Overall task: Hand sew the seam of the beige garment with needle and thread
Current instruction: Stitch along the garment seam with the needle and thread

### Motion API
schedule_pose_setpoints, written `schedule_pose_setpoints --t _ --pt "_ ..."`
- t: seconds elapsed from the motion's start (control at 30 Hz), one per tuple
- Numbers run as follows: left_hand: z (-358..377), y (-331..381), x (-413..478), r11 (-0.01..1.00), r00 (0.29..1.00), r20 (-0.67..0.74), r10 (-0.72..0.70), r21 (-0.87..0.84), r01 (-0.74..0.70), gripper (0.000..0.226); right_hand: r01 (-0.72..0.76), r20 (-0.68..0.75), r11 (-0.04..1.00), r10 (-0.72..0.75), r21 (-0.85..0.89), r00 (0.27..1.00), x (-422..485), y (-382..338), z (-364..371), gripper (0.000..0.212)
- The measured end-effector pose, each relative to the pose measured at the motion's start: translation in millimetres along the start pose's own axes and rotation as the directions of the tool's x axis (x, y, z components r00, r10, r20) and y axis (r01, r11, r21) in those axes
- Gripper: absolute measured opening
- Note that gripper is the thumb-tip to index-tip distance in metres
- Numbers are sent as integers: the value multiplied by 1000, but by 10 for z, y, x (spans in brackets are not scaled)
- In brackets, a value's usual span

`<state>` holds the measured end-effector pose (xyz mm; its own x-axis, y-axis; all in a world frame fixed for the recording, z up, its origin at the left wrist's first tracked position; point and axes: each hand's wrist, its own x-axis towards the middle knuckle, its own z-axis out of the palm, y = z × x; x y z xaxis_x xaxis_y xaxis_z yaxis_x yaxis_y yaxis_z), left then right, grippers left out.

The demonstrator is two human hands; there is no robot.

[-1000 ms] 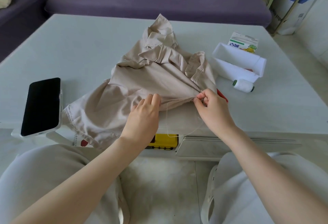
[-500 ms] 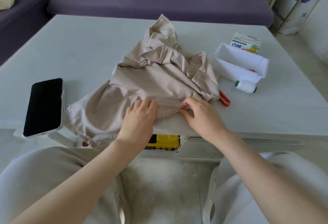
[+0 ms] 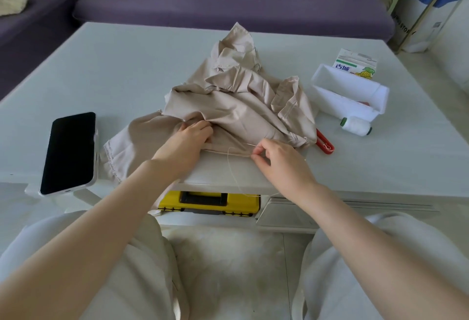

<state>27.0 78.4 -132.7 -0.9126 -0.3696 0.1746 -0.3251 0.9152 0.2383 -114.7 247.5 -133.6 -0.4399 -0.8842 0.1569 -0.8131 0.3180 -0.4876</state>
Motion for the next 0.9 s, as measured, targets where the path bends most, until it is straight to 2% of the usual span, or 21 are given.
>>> schedule_pose_setpoints --t 0.17,0.27,0.37,0.5,0.63,0.73,0.8,0.9 --pt "-53 20 -68 996 998 55 16 82 -20 24 -44 41 998 46 -47 998 117 -28 -14 13" --pt "-72 39 -161 995 997 79 2 102 -10 21 -62 97 988 76 -138 992 193 -60 -3 20" --pt "-141 123 -211 996 998 60 -16 92 10 16 -35 140 957 78 -287 987 281 -95 36 28" --pt "-153 169 -240 987 997 29 -67 150 62 17 -13 151 936 70 -351 986 316 -143 65 22" --pt "-172 199 -185 968 976 92 -196 178 178 23 -54 126 957 93 -286 988 278 -139 48 19" --pt "-163 227 -162 961 977 33 -212 186 202 27 -102 119 985 119 -142 986 247 -159 27 19" --pt "-149 237 -154 956 972 11 -235 185 229 25 -53 102 997 59 -62 993 226 -191 23 22" --pt "-139 269 -147 973 982 -63 -177 139 184 10 55 105 998 -50 -39 993 196 -244 30 29"
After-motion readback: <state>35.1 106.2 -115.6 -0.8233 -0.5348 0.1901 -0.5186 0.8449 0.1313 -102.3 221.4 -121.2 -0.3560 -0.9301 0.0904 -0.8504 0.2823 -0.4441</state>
